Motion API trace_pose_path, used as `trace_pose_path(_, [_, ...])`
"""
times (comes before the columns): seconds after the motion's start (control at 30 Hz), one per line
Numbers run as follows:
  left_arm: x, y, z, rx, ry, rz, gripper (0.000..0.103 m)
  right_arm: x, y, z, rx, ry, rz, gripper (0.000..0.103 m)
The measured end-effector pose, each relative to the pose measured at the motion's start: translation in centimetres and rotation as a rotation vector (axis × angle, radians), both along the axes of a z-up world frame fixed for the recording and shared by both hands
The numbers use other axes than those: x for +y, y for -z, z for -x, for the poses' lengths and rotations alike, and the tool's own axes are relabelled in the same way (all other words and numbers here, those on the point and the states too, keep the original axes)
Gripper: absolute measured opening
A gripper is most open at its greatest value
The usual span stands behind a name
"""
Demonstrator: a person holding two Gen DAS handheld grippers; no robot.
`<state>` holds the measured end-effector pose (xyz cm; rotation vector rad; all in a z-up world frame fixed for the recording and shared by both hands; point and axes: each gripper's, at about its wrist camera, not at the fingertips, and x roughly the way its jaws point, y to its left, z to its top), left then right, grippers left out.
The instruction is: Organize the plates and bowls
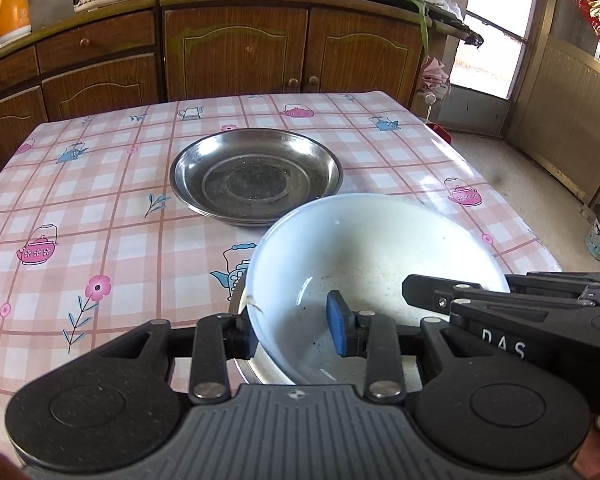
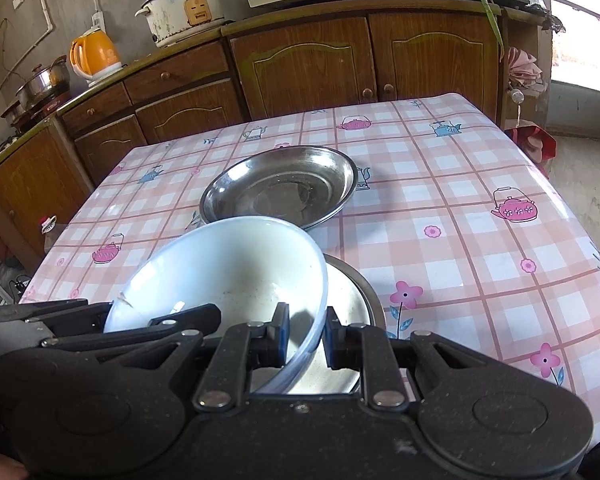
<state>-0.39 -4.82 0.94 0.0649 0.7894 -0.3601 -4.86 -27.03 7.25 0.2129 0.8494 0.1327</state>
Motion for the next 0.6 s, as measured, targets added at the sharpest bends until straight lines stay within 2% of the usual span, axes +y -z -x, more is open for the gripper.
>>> trace_pose_path(0.6, [-0.3, 1.1, -0.2, 0.042, 0.011, -0.027, 0.033, -0.1, 1.4, -0.2, 0.049, 0.002, -0.018, 0.023])
